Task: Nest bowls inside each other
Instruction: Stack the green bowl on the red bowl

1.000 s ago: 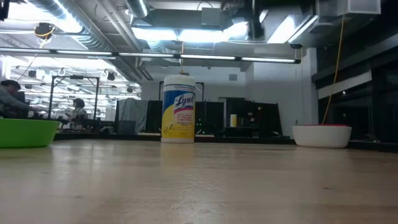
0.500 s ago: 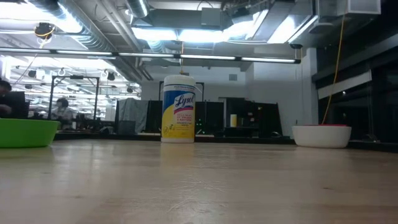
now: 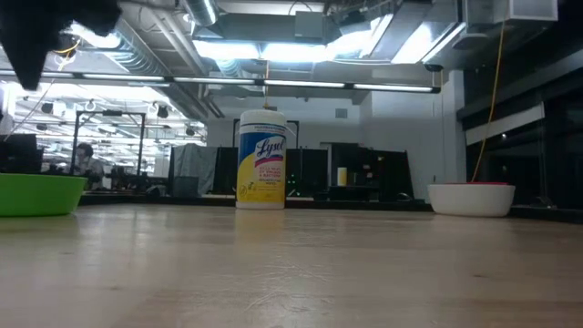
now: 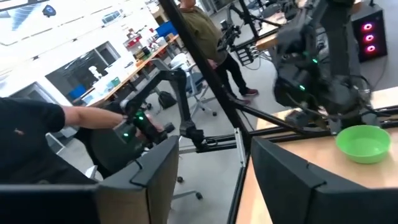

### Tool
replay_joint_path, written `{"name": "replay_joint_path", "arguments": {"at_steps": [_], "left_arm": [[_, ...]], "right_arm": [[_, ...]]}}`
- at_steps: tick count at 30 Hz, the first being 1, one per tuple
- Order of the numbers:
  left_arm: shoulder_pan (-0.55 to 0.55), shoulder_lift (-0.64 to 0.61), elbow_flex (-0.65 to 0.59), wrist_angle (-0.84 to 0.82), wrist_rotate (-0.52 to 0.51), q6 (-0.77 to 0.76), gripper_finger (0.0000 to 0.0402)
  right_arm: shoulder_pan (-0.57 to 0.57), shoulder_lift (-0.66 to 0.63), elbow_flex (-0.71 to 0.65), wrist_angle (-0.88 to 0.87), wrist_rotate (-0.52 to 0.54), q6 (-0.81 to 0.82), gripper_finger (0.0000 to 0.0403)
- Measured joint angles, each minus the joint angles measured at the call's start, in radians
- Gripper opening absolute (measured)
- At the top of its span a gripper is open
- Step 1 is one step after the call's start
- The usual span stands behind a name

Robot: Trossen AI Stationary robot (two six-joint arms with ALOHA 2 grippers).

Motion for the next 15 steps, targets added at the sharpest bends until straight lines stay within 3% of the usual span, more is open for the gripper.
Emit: {"name": "replay_joint_path", "arguments": {"at_steps": [6, 15], "left_arm": [[0.071, 0.000, -0.172, 0.203, 0.019, 0.037, 0.0173], [0.184, 0.000, -0.355, 0.381, 0.047, 0.118, 0.0187]], "right_arm": [[0.019, 0.000, 0.000, 0.012, 0.011, 0.031, 0.0210], [0.021, -0.008, -0.001, 0.111, 0.025, 0.133, 0.0200]]}}
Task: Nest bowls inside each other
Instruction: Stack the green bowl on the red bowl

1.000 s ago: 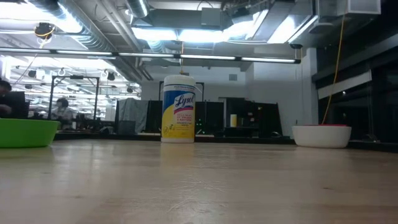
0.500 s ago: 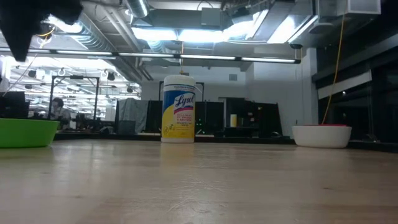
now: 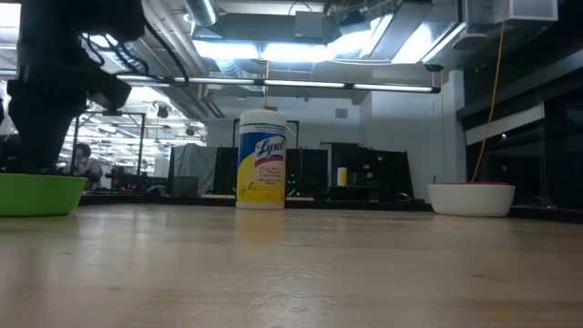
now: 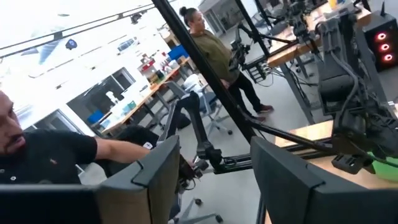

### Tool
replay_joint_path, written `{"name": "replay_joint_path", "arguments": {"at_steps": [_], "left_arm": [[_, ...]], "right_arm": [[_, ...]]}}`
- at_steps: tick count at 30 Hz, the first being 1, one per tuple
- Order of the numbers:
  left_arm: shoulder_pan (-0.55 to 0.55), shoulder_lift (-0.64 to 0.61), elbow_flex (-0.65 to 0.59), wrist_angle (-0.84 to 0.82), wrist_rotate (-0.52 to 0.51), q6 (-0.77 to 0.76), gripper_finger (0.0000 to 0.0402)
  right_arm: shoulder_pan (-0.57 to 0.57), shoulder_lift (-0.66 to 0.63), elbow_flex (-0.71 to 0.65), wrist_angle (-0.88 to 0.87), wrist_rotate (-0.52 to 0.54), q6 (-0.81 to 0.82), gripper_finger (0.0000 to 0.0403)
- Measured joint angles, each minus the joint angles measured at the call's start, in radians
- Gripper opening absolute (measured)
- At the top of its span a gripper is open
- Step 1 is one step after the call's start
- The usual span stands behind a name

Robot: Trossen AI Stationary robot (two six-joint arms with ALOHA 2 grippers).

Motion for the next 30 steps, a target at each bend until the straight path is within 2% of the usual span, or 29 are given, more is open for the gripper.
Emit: {"name": "replay_joint_path", "arguments": {"at_steps": [6, 12, 15, 18, 21, 22, 26, 30], "left_arm": [[0.060, 0.000, -0.058, 0.112, 0.017, 0.063, 0.0187], [0.096, 0.002, -0.102, 0.128, 0.031, 0.083, 0.0183], [0.108, 0.002, -0.134, 0.157, 0.064, 0.085, 0.0162], [0.115, 0.007, -0.169, 0.235, 0.125, 0.086, 0.0109], [0.115, 0.003, -0.188, 0.367, 0.188, 0.090, 0.0028], [0.115, 0.003, -0.189, 0.435, 0.199, 0.094, 0.0019], [0.115, 0.002, -0.141, 0.750, 0.204, 0.169, 0.0005], [0.142, 0.005, -0.074, 1.113, 0.186, 0.214, 0.0003]], "right_arm": [[0.000, -0.002, 0.000, -0.004, 0.043, 0.015, 0.0207], [0.001, -0.002, 0.000, -0.004, 0.074, 0.028, 0.0208], [0.013, -0.002, 0.000, -0.004, 0.096, 0.027, 0.0203], [0.026, -0.002, 0.000, -0.004, 0.121, 0.025, 0.0197], [0.040, -0.002, 0.000, -0.005, 0.147, 0.023, 0.0189], [0.042, -0.002, 0.000, -0.006, 0.155, 0.020, 0.0187], [0.049, -0.002, 0.000, -0.054, 0.204, -0.006, 0.0174], [0.049, -0.002, 0.000, -0.185, 0.285, -0.056, 0.0164]]}}
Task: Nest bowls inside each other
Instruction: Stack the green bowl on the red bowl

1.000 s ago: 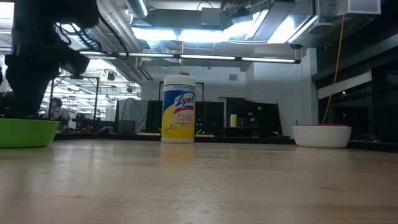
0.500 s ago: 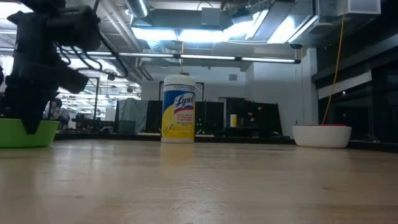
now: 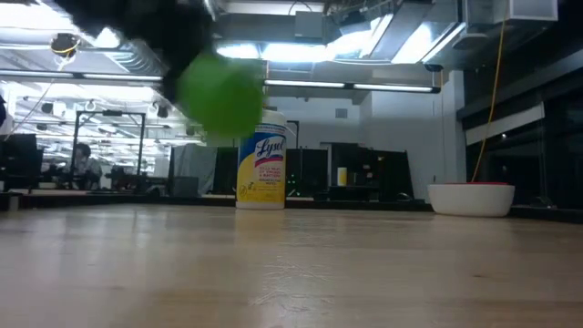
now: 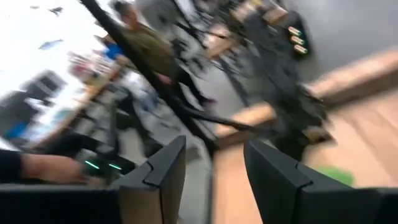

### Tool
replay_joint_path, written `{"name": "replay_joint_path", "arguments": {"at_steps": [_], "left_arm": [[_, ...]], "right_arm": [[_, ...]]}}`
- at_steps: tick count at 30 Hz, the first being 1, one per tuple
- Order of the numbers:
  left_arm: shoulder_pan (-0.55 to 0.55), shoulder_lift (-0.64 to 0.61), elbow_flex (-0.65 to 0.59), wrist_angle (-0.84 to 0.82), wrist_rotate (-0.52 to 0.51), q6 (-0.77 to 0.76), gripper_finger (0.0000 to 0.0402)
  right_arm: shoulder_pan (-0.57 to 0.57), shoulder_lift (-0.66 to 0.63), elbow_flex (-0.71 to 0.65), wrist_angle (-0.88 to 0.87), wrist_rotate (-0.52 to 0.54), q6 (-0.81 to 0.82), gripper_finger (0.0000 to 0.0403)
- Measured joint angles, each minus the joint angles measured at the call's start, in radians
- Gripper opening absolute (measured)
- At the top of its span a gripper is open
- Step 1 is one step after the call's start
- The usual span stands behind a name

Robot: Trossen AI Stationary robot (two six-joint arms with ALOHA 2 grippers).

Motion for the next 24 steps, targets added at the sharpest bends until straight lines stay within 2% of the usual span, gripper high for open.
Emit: {"name": "replay_joint_path", "arguments": {"at_steps": [4, 7, 10, 12, 14, 17, 21, 24], "left_arm": [[0.060, -0.001, 0.035, 0.406, -0.070, 0.024, 0.0003], [0.115, 0.001, 0.038, 0.799, -0.135, 0.028, 0.0003], [0.143, 0.002, 0.039, 1.137, -0.294, 0.066, 0.0002], [0.146, 0.002, 0.039, 1.302, -0.429, 0.107, 0.0002], [0.142, 0.001, 0.043, 1.385, -0.554, 0.132, 0.0002], [0.115, 0.020, 0.077, 1.377, -0.717, 0.116, 0.0002], [0.083, 0.104, 0.169, 1.377, -0.837, 0.068, 0.0002], [0.078, 0.193, 0.264, 1.378, -0.876, 0.016, 0.0002]], "right_arm": [[0.011, 0.000, 0.000, -0.128, 0.106, -0.051, 0.0160], [0.036, 0.000, 0.000, -0.166, 0.197, -0.082, 0.0164], [0.060, 0.000, 0.000, -0.186, 0.301, -0.108, 0.0172], [0.075, 0.002, 0.000, -0.188, 0.383, -0.132, 0.0177], [0.088, 0.011, 0.000, -0.178, 0.477, -0.165, 0.0181], [0.103, 0.039, 0.000, -0.162, 0.608, -0.232, 0.0184], [0.110, 0.100, 0.000, -0.155, 0.795, -0.337, 0.0176], [0.110, 0.159, 0.000, -0.154, 0.922, -0.416, 0.0163]]}}
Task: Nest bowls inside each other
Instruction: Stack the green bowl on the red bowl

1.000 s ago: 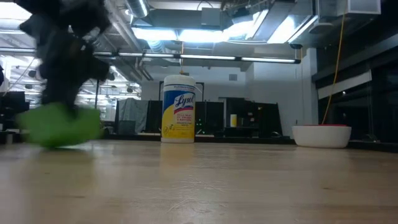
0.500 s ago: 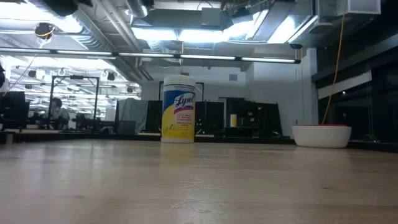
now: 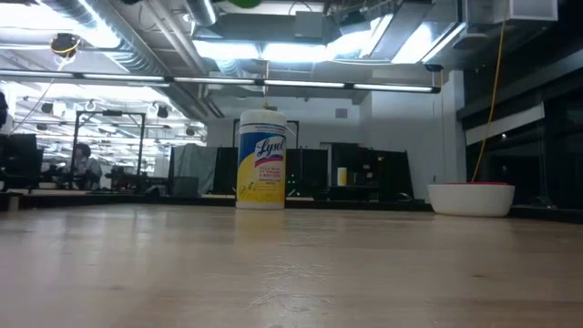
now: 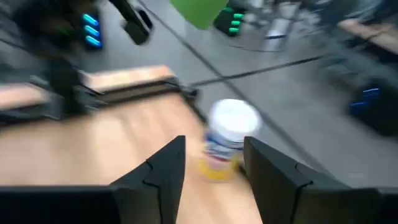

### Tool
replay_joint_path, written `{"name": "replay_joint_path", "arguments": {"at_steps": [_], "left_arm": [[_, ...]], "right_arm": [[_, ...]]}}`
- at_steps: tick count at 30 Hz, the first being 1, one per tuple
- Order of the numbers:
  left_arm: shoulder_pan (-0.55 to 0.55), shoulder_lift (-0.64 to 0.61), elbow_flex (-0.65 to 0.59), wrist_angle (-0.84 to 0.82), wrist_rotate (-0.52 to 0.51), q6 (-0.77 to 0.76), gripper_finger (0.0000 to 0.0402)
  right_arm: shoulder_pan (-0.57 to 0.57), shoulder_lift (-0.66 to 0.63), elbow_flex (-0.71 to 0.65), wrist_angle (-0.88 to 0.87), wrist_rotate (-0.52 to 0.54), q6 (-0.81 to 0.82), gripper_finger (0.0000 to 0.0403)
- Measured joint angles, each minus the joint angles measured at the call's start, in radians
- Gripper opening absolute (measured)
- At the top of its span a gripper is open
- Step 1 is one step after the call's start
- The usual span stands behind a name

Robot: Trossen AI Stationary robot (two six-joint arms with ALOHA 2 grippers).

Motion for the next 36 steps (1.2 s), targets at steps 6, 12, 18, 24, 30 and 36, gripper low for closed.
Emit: {"name": "replay_joint_path", "arguments": {"at_steps": [6, 12, 18, 24, 30, 36], "left_arm": [[0.012, 0.153, 0.136, -0.001, -0.035, -0.109, 0.0002], [0.029, 0.209, 0.150, 0.001, -0.097, -0.248, 0.0002], [0.046, 0.210, 0.150, 0.000, -0.086, -0.284, 0.0002], [0.083, 0.210, 0.151, -0.020, -0.021, -0.350, 0.0002], [0.103, 0.209, 0.151, -0.046, 0.038, -0.403, 0.0002], [0.126, 0.210, 0.151, -0.050, 0.088, -0.446, 0.0002]], "right_arm": [[-0.005, 0.089, 0.000, 0.129, 0.086, -0.126, 0.0146], [-0.029, 0.085, 0.000, 0.253, 0.188, -0.192, 0.0151], [-0.087, 0.088, 0.000, 0.298, 0.109, -0.194, 0.0178], [-0.115, 0.106, 0.000, 0.387, 0.046, -0.198, 0.0188], [-0.127, 0.135, 0.000, 0.445, 0.009, -0.207, 0.0174], [-0.130, 0.155, 0.000, 0.461, -0.010, -0.191, 0.0162]]}}
